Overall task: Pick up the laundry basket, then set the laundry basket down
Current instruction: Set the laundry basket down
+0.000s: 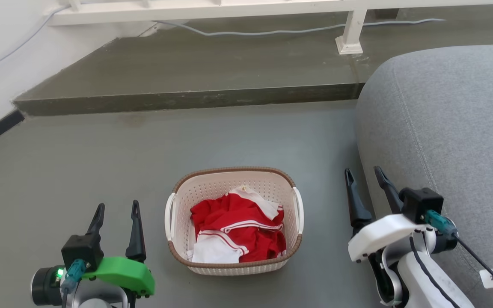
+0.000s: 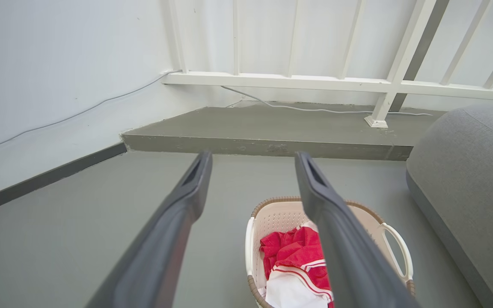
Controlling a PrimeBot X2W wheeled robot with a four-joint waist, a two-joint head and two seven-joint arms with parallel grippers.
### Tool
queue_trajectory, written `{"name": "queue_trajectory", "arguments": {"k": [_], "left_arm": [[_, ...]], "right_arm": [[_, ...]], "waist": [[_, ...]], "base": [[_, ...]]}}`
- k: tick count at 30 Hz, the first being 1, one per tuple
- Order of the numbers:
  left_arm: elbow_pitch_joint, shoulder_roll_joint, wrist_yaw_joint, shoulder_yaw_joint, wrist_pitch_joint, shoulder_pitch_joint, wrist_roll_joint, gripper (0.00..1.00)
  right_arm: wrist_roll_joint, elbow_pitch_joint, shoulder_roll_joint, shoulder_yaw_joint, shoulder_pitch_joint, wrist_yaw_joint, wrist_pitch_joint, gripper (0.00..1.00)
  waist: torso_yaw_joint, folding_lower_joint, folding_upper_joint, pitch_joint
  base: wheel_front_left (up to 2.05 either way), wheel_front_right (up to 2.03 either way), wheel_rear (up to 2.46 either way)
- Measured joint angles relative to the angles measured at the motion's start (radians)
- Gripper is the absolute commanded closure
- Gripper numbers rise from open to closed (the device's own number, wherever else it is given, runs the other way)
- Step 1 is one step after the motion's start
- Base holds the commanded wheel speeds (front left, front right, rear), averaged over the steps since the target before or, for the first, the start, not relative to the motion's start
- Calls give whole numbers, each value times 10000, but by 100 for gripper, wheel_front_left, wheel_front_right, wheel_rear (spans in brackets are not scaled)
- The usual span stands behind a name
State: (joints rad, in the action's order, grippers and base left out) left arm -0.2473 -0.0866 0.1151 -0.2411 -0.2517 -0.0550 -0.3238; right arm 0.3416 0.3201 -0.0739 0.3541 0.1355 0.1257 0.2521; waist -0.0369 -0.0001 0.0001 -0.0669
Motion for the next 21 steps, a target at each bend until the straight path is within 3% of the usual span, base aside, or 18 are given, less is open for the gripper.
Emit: {"name": "queue_trajectory", "arguments": {"k": [21], "left_arm": [[855, 63, 12, 408, 0, 901, 558, 0]], "right_arm": [[-485, -1099, 140, -545, -1168, 0, 0, 0]], "waist": [[-73, 0, 0, 275]], "base": [[0, 0, 0]]}}
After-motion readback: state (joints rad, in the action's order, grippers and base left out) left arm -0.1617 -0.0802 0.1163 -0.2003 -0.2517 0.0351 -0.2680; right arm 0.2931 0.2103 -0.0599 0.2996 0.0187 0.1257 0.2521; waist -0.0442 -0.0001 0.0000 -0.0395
